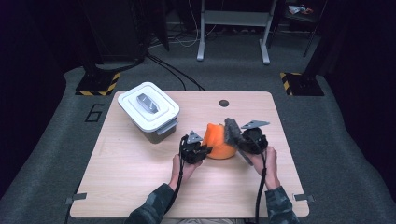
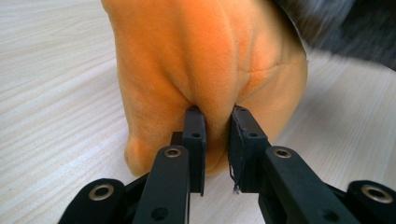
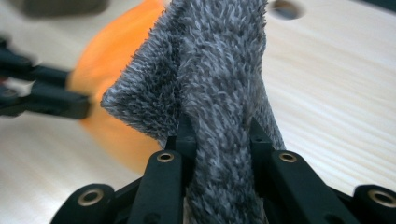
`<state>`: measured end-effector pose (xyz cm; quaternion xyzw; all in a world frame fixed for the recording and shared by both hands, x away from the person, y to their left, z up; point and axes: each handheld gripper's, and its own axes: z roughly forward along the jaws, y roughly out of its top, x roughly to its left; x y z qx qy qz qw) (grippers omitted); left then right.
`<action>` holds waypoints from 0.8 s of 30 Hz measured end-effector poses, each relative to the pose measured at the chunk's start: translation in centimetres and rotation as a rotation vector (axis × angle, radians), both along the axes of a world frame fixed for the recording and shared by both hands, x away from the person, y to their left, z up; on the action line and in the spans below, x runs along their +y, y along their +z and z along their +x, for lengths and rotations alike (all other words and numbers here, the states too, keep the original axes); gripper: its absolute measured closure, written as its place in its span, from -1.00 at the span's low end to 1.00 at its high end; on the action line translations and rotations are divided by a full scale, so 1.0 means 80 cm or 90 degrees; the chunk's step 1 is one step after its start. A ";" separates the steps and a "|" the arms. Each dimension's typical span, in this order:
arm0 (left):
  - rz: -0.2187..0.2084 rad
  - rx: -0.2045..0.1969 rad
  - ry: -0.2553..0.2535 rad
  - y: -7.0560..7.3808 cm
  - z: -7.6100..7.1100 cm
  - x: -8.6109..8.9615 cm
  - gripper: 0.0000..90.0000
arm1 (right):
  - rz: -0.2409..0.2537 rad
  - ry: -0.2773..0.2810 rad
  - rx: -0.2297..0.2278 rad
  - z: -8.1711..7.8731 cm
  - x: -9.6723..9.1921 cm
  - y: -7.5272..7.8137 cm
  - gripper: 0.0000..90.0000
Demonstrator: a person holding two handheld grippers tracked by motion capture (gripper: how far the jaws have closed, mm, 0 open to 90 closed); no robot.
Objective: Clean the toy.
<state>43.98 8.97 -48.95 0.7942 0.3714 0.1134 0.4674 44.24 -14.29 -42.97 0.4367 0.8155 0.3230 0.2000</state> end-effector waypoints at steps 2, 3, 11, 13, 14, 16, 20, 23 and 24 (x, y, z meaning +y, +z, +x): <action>-0.003 -0.001 0.003 -0.001 0.001 0.002 0.66 | -0.028 -0.012 -0.004 0.004 0.014 -0.012 0.65; -0.008 0.005 0.001 0.000 0.002 0.003 0.62 | -0.022 -0.013 -0.004 0.005 0.014 -0.014 0.65; 0.036 -0.024 -0.008 0.003 0.001 -0.001 0.14 | -0.004 -0.003 0.003 0.012 0.007 -0.015 0.66; 0.043 -0.033 -0.005 -0.002 0.003 -0.005 0.35 | -0.003 -0.001 0.001 0.015 0.006 -0.016 0.66; 0.039 -0.030 -0.005 -0.003 0.004 -0.005 0.46 | 0.001 -0.003 0.004 0.017 0.006 -0.017 0.66; 0.041 -0.035 0.000 -0.003 0.003 -0.007 0.62 | 0.008 -0.002 0.004 0.021 0.002 -0.018 0.66; 0.027 -0.022 0.006 0.001 0.002 -0.007 0.75 | 0.018 -0.013 -0.010 0.021 0.000 -0.009 0.67; 0.017 -0.013 0.006 0.003 0.002 -0.009 0.77 | 0.030 0.003 -0.037 0.010 0.008 0.009 0.67; 0.021 -0.017 0.005 0.004 0.001 -0.009 0.77 | 0.034 0.020 -0.048 0.006 0.015 0.017 0.67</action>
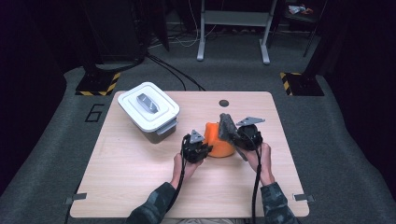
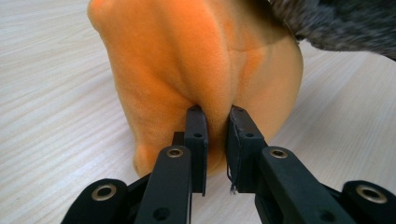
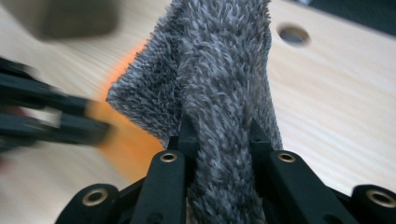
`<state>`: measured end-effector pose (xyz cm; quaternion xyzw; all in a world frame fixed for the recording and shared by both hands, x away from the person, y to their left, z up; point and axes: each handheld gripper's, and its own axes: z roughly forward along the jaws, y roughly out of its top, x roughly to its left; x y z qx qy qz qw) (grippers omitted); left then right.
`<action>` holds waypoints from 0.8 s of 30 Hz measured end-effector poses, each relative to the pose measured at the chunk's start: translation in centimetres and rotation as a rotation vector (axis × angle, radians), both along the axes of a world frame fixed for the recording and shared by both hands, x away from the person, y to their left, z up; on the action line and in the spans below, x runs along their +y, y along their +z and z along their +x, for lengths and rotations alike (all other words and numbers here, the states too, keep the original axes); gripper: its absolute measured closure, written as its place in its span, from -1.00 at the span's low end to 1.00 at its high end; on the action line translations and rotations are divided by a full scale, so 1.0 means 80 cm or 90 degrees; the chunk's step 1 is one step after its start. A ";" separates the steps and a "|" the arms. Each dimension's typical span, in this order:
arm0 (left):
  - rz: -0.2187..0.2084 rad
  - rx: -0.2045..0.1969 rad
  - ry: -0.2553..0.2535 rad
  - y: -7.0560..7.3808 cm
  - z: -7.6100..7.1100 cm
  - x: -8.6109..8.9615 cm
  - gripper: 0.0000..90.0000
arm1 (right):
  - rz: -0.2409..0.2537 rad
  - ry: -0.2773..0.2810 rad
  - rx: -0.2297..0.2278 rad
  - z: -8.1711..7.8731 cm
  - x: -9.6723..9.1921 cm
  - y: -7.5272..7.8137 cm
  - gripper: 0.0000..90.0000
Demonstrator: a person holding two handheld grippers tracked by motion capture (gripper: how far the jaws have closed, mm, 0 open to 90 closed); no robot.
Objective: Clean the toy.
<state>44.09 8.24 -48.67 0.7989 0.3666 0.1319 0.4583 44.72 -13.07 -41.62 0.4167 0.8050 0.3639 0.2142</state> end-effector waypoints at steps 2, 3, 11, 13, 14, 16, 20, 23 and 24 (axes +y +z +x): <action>0.002 -0.003 -0.003 0.000 -0.001 -0.003 0.76 | -0.014 0.019 -0.011 -0.004 0.014 0.007 0.66; 0.002 -0.003 -0.002 0.000 -0.001 -0.003 0.76 | -0.018 0.025 -0.007 -0.005 0.026 0.007 0.65; -0.008 0.008 0.002 -0.006 0.001 0.003 0.76 | -0.063 0.035 -0.002 0.005 0.050 -0.016 0.64; -0.003 0.006 0.001 -0.005 0.001 0.002 0.76 | -0.061 0.033 -0.001 0.006 0.045 -0.015 0.64; -0.001 0.003 0.001 -0.005 0.001 0.002 0.76 | -0.063 0.033 0.000 0.006 0.044 -0.015 0.64; -0.004 0.005 0.001 -0.006 0.001 0.002 0.76 | -0.060 0.025 0.004 0.006 0.040 -0.014 0.64; -0.006 0.004 0.000 -0.006 0.001 0.002 0.76 | -0.053 0.011 0.007 0.007 0.030 -0.015 0.64; -0.005 0.003 0.000 -0.006 0.001 0.002 0.76 | -0.048 -0.003 0.014 0.008 0.022 -0.016 0.64; -0.005 0.003 0.000 -0.007 0.001 0.002 0.76 | -0.049 -0.004 0.017 0.009 0.019 -0.016 0.63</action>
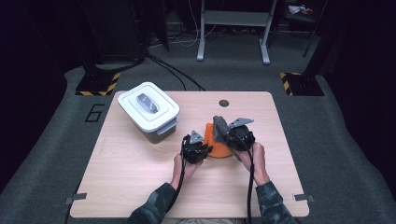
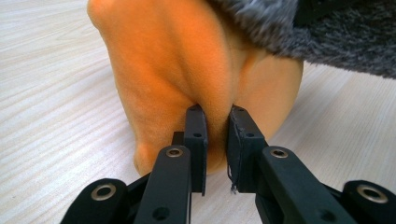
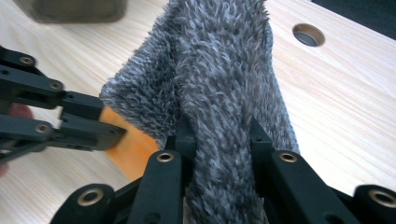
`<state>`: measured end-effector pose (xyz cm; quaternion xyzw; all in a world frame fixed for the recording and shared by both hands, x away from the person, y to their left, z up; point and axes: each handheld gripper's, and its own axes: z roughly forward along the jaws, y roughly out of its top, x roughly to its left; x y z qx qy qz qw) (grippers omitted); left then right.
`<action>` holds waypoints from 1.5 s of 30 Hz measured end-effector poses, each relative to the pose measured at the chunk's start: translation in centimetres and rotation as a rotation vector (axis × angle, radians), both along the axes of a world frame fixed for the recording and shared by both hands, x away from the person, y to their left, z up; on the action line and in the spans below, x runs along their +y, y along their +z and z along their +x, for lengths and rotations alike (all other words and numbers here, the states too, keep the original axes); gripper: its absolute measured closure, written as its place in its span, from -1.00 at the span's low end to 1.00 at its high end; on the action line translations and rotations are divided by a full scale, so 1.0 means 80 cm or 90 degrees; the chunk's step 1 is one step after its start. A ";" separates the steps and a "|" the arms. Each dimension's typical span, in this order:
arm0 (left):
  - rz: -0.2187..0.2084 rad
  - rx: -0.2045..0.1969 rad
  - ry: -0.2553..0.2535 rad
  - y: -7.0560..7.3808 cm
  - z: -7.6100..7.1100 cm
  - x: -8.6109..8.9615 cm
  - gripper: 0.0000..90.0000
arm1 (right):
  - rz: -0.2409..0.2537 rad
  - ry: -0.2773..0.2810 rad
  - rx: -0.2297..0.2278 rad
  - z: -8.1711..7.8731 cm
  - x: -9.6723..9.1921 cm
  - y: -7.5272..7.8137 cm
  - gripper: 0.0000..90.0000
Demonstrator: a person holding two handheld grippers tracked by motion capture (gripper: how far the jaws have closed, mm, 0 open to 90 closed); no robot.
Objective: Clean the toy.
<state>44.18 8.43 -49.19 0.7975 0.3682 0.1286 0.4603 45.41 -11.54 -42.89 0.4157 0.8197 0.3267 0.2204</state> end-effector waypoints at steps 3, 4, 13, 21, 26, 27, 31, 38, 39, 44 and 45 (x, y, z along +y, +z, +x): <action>0.003 0.003 -0.002 -0.001 0.000 0.001 0.77 | 0.007 -0.016 0.006 0.002 -0.009 -0.001 0.63; 0.006 0.001 -0.001 -0.002 0.000 0.002 0.77 | 0.007 -0.018 0.007 0.003 -0.013 -0.002 0.63; 0.001 0.004 0.001 -0.005 0.000 0.003 0.77 | 0.022 -0.055 0.038 0.012 -0.040 -0.014 0.62; 0.001 0.004 -0.003 -0.006 0.001 0.004 0.77 | 0.033 -0.094 0.073 0.019 -0.060 -0.031 0.61; -0.001 0.009 -0.001 -0.007 0.001 0.006 0.77 | 0.027 -0.116 0.105 0.025 -0.068 -0.046 0.62; -0.002 0.009 -0.001 -0.007 0.002 0.006 0.77 | 0.023 -0.121 0.112 0.027 -0.069 -0.051 0.62; -0.004 0.008 0.002 -0.008 0.002 0.006 0.77 | 0.017 -0.133 0.144 0.034 -0.072 -0.072 0.62; 0.003 0.002 0.004 -0.007 0.002 0.007 0.77 | 0.006 -0.140 0.149 0.036 -0.076 -0.078 0.62; 0.005 0.004 0.001 -0.006 0.002 0.007 0.77 | 0.006 -0.141 0.141 0.035 -0.079 -0.074 0.62; 0.005 0.002 0.001 -0.005 0.002 0.006 0.77 | 0.011 -0.152 0.094 0.020 -0.090 -0.044 0.62; 0.003 0.002 0.001 -0.005 0.002 0.006 0.77 | 0.012 -0.150 0.082 0.017 -0.090 -0.036 0.62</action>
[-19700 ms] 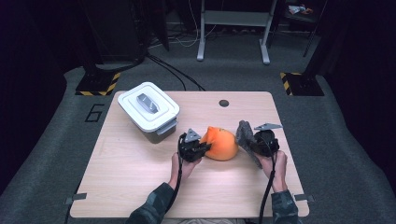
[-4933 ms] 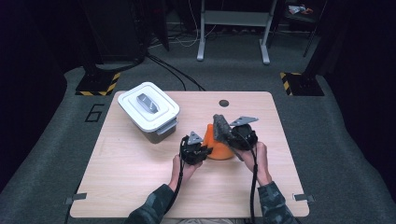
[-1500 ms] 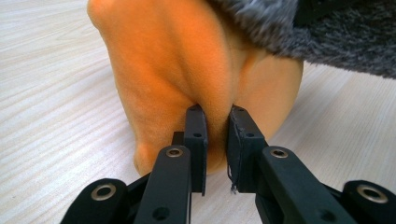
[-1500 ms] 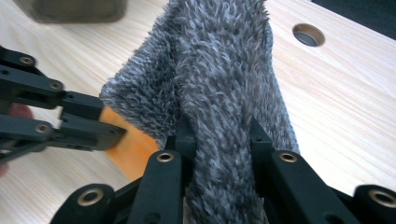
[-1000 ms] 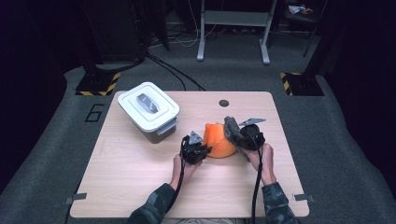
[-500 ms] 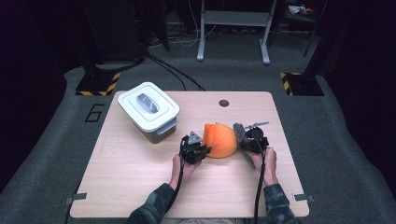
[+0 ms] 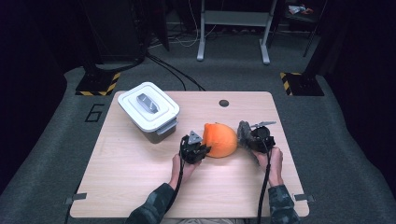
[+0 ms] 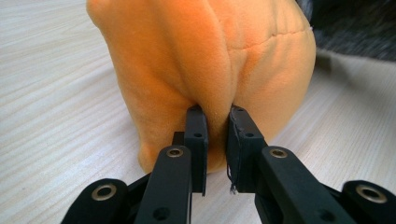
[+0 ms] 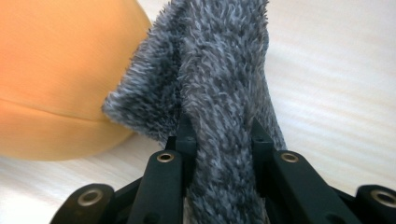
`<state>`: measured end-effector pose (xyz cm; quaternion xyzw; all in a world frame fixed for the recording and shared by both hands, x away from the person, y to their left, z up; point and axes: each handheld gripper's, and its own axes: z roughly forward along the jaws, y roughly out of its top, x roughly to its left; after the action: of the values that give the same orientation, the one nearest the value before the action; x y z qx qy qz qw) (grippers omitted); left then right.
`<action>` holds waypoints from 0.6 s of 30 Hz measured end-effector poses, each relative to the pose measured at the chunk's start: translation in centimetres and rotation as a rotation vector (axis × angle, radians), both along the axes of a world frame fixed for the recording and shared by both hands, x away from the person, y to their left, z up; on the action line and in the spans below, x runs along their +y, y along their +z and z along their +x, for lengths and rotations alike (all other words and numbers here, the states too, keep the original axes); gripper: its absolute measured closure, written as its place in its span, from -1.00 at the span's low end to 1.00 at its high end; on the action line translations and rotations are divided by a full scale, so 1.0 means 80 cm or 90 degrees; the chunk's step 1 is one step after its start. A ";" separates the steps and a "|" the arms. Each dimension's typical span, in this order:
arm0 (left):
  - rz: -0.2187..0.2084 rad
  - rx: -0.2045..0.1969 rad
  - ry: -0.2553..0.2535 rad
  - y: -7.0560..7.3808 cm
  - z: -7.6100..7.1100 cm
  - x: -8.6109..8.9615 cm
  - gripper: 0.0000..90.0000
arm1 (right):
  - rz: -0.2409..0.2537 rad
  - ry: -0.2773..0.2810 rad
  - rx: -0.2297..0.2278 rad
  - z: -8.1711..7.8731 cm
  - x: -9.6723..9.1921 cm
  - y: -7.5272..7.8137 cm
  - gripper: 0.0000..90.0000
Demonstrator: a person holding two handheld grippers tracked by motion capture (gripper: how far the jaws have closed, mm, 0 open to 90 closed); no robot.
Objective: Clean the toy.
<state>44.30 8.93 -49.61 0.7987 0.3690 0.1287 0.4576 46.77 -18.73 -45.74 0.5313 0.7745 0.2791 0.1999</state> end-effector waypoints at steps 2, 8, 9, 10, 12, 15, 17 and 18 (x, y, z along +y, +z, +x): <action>0.000 -0.001 -0.001 0.000 0.000 0.000 0.77 | 0.008 0.005 -0.024 -0.007 0.004 0.017 0.62; 0.000 -0.003 -0.004 0.001 0.000 0.000 0.77 | 0.029 0.080 -0.077 -0.024 0.048 0.055 0.62; 0.003 -0.004 -0.005 0.002 0.000 -0.001 0.77 | 0.025 0.094 -0.081 -0.024 0.055 0.057 0.62; 0.002 -0.003 -0.005 0.002 -0.001 -0.001 0.77 | 0.017 0.115 -0.083 -0.025 0.068 0.059 0.62; 0.001 -0.006 -0.003 0.002 0.000 -0.001 0.76 | 0.007 0.134 -0.083 -0.026 0.085 0.059 0.61; 0.001 -0.003 -0.004 0.002 0.000 0.001 0.76 | -0.018 0.162 -0.075 -0.024 0.109 0.053 0.60; -0.002 -0.005 -0.002 0.001 0.000 0.001 0.76 | -0.047 0.172 -0.073 -0.021 0.115 0.046 0.61; -0.005 -0.005 -0.003 0.001 0.000 0.001 0.76 | -0.042 0.163 -0.075 -0.021 0.116 0.044 0.61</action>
<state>44.32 9.00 -49.54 0.7972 0.3661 0.1293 0.4623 45.12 -9.49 -42.19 0.4036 0.8318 0.3074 0.2252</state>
